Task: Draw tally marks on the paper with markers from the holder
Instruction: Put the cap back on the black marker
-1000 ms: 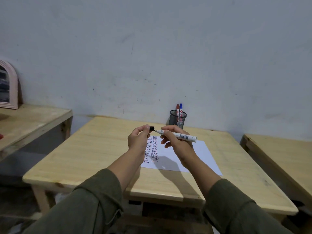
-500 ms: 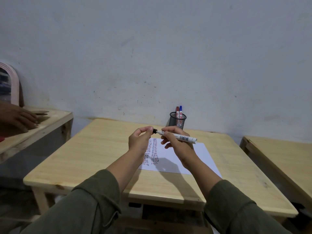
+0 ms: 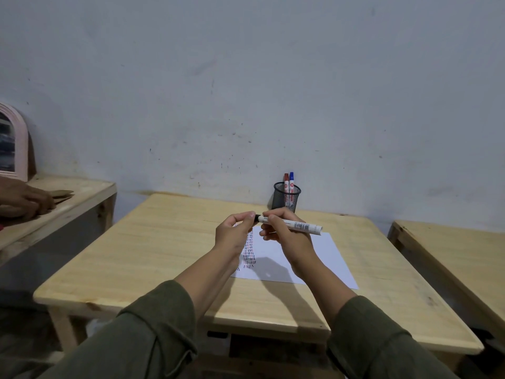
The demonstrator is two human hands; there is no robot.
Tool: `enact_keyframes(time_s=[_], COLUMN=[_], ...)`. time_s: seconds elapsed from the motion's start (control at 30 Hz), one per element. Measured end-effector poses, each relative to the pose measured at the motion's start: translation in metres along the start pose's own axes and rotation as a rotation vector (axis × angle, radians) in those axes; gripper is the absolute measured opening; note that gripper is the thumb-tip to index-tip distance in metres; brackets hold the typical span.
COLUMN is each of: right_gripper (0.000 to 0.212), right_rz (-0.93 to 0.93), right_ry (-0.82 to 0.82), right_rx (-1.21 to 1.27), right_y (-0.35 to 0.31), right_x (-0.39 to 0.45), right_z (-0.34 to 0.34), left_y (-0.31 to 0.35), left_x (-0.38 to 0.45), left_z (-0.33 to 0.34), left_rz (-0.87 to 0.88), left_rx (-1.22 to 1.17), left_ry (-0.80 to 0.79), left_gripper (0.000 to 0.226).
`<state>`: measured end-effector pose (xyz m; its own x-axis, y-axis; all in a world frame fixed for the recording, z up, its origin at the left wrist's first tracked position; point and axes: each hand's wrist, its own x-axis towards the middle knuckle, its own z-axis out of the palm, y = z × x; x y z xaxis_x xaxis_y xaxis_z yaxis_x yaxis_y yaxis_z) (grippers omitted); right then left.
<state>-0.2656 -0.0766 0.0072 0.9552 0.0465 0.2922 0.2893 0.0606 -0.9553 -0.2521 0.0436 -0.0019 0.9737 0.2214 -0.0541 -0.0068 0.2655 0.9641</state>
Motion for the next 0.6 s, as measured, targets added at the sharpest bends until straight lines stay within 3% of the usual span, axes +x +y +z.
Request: enact_keyframes(time_s=[0.17, 0.3, 0.6], right_gripper=[0.015, 0.011, 0.073], right_rz=[0.103, 0.132, 0.257], right_ry=[-0.01, -0.106, -0.325], right_rx=[0.172, 0.154, 0.454], right_y=[0.007, 0.006, -0.012], right_x=[0.0, -0.001, 0.026], right_z=[-0.006, -0.013, -0.025], left_y=[-0.007, -0.007, 0.025], left_x=[0.001, 0.003, 0.037], left_z=[0.0, -0.001, 0.007], left_rz=[-0.015, 0.014, 0.085], left_rx=[-0.016, 0.054, 0.047], left_ry=[-0.01, 0.027, 0.082], left_gripper=[0.009, 0.011, 0.01])
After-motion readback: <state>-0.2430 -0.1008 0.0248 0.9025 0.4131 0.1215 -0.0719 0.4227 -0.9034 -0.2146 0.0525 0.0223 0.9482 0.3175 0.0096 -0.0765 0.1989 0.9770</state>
